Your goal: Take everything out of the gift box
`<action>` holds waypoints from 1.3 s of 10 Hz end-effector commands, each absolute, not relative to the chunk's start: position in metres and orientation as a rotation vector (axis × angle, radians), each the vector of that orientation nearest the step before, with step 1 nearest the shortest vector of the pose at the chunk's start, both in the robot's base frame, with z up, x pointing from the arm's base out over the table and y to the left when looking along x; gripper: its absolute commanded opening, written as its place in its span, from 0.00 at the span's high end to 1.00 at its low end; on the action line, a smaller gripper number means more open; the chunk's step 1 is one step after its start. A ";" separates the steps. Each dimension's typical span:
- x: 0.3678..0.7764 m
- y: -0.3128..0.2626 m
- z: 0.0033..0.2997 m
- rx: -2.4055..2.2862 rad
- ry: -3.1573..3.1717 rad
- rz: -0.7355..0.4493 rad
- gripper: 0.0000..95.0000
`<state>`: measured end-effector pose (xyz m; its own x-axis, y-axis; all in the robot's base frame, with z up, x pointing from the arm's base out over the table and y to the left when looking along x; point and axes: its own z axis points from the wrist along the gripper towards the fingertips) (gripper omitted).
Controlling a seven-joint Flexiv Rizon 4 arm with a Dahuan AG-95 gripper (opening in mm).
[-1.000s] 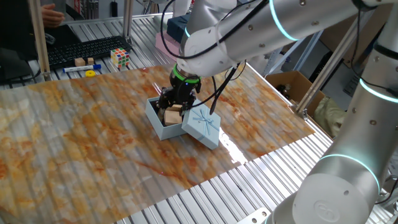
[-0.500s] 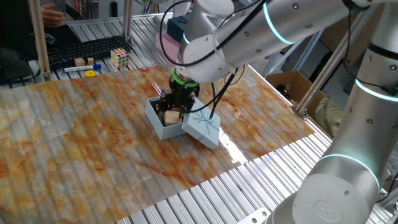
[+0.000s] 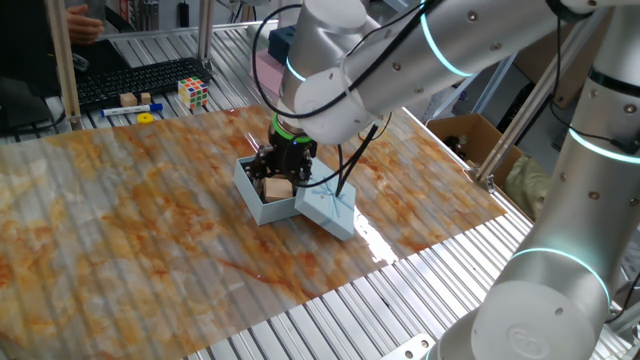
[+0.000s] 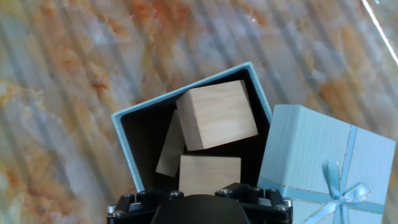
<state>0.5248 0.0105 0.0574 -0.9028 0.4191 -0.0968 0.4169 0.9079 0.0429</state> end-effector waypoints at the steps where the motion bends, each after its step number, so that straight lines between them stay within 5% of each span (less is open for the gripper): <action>1: 0.526 0.007 0.052 0.633 2.969 0.045 0.20; 5: 0.526 0.008 0.052 0.630 2.965 0.045 0.20; 6: 0.525 0.008 0.050 0.631 2.956 0.045 0.40; 11: 0.524 0.008 0.042 0.626 2.927 0.040 0.40; 13: 0.524 0.009 0.042 0.569 2.916 0.021 0.80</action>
<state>0.5241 0.0089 0.0401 -0.9105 0.3805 -0.1617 0.3778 0.9246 0.0482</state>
